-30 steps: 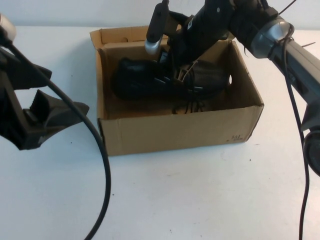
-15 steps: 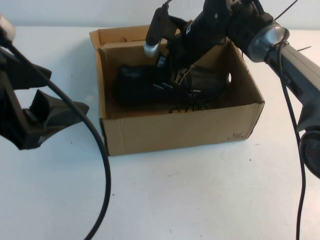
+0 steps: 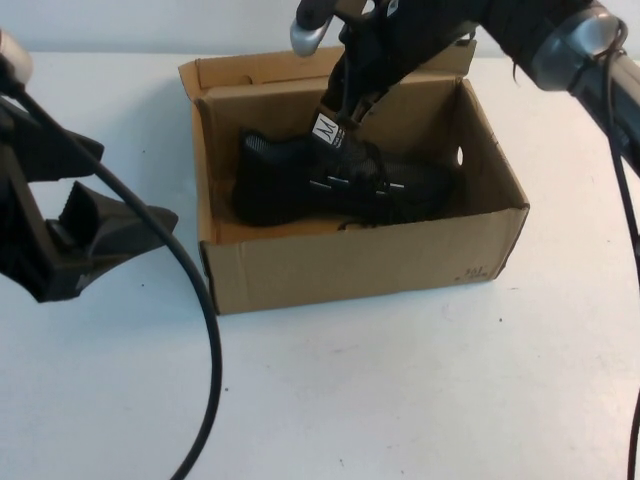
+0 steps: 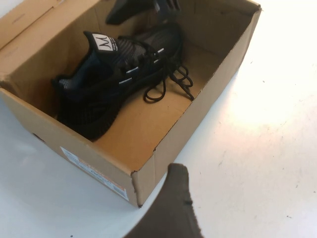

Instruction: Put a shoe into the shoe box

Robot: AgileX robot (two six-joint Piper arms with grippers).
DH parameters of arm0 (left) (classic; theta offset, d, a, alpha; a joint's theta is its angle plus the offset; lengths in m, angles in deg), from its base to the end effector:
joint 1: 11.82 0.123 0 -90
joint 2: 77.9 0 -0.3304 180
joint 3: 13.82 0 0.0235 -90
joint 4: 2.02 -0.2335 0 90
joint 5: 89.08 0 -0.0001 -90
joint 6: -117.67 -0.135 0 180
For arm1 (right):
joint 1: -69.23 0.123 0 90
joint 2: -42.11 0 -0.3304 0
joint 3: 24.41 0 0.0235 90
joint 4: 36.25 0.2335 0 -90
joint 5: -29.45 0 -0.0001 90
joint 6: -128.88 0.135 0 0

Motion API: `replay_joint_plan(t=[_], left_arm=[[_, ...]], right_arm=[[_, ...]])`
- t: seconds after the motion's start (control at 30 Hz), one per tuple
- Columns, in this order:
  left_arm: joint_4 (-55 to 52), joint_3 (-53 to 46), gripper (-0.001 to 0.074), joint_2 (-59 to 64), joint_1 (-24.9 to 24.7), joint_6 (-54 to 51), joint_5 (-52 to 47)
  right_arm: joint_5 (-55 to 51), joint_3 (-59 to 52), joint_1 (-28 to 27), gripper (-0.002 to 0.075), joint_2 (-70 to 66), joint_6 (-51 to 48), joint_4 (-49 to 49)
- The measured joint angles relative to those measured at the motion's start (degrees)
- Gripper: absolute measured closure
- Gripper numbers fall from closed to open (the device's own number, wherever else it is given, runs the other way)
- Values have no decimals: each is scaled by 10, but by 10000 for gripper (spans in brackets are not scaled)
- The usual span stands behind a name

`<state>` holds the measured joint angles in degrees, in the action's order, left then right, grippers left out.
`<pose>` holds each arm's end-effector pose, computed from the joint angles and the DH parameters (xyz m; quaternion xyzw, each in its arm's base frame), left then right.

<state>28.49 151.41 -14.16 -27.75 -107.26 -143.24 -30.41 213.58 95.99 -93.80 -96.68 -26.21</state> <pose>0.1522 -0.1012 0.4121 0.3997 0.7900 -0.1520 0.4393 0.4828 0.2663 0.3264 -0.5372 0.7584 0.0267 0.3681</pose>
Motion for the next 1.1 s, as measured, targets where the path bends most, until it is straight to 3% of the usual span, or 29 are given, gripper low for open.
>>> replay_joint_plan(t=[0.13,0.17,0.23,0.37,0.43,0.77,0.97,1.1], left_arm=[[-4,0,213,0,0,0,-3],[-9,0,259,0,0,0,-4],[-19,0,366,0,0,1,-7],[-27,0,634,-2,0,2,-13],[-28,0,693,-10,0,3,-14],[-50,1,735,-138,0,36,-26],[-79,1,736,-222,0,163,-42],[-80,1,736,-262,0,216,-31]], right_arm=[[-19,0,0,575,35,1,0],[-26,0,0,638,48,2,0],[-39,0,0,694,78,15,0],[-72,0,0,732,145,81,0],[-98,1,0,736,177,121,0],[-130,1,0,741,343,320,-36],[-133,0,0,742,436,343,-37],[-133,-58,0,742,499,344,-41]])
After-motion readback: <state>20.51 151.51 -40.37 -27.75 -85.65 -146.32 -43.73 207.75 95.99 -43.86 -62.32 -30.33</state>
